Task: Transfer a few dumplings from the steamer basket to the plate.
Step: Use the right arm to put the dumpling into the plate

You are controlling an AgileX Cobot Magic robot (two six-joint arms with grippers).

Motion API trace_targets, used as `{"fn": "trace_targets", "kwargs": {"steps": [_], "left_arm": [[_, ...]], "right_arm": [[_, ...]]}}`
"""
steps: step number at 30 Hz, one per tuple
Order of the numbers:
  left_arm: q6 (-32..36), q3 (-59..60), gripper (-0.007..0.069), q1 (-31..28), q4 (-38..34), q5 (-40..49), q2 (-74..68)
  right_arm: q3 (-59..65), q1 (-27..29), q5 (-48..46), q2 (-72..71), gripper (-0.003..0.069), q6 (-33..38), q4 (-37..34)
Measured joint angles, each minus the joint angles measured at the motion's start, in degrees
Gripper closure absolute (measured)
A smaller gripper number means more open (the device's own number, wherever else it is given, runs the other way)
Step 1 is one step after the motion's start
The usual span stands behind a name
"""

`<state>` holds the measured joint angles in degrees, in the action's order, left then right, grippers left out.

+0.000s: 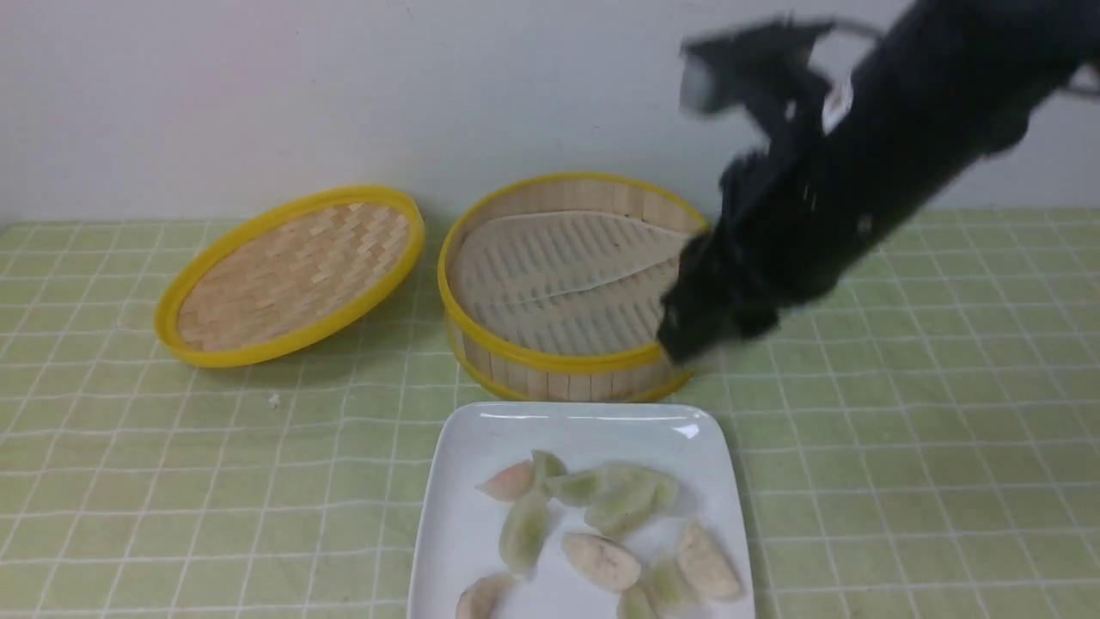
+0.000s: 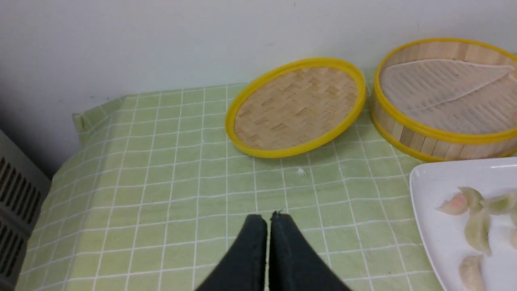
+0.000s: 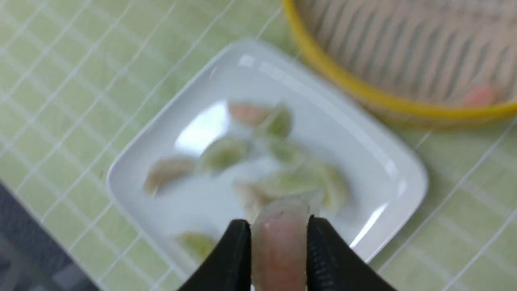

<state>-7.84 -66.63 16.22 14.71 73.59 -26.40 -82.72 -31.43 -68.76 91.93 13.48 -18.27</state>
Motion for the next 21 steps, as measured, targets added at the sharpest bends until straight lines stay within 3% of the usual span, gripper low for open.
{"fn": "trace_targets", "kwargs": {"steps": [4, 8, 21], "left_arm": [[-0.04, 2.69, 0.0630, 0.00, -0.24, 0.00, 0.00], [-0.04, 3.35, 0.0630, 0.00, -0.66, 0.00, 0.00], [-0.04, 3.52, 0.0630, 0.00, -1.67, 0.00, 0.00]], "right_arm": [[13.55, -6.38, 11.98, 0.06, 0.0502, -0.16, 0.71], [15.93, -6.70, 21.03, 4.75, 0.0487, -3.75, 3.00], [11.65, -6.12, 20.19, 10.59, 0.0223, -9.01, 7.75]]}}
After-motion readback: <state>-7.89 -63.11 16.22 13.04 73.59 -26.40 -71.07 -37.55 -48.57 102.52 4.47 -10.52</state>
